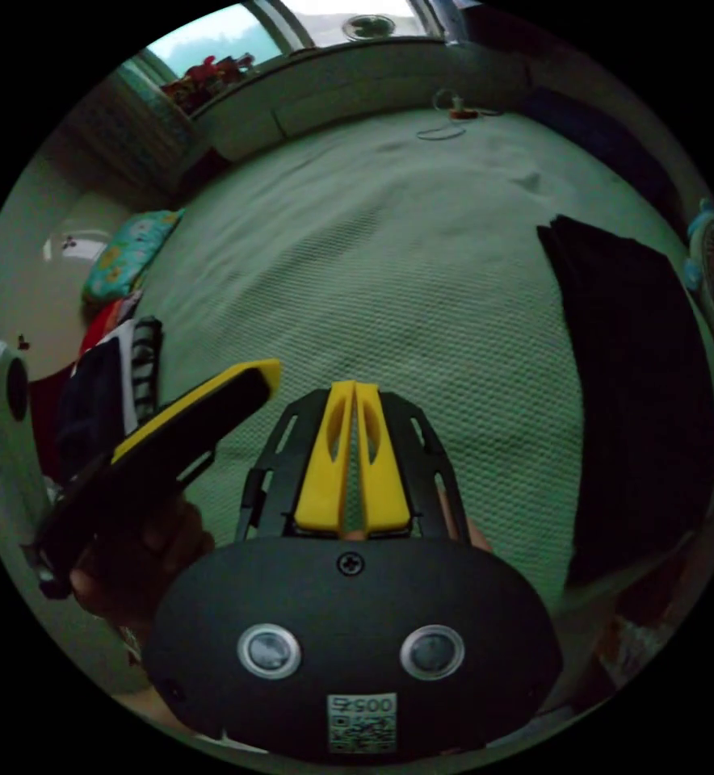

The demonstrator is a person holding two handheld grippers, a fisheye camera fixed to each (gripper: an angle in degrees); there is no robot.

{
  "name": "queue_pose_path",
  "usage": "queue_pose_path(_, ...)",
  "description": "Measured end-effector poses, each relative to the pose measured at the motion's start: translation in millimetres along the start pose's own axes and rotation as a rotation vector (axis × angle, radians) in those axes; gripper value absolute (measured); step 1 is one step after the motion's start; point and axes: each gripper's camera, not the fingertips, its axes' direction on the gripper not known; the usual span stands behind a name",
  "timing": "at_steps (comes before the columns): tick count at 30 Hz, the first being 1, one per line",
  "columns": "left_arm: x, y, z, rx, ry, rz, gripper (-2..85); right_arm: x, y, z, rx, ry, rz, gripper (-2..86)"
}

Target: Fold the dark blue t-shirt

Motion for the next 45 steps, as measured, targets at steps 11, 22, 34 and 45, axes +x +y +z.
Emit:
queue_pose_path(11, 84, -23, 76, 0.044, -0.092, 0.079, 0.1, 12, -7, 21, 0.063, 0.076, -0.131, -1.1)
queue_pose_path(22, 127, -35, 123, 0.027, -0.113, 0.039, 0.1, 32, -28, 45, -0.055, 0.317, 0.037, -1.3)
queue_pose_path(34, 170, -45, 164, 0.011, -0.280, 0.002, 0.1, 26, -36, 30, 0.038, 0.161, -0.027, -1.1)
queue_pose_path(45, 205, -49, 187, 0.006, -0.214, -0.017, 0.0, 16, -36, 30, 0.037, 0.139, -0.083, -1.2)
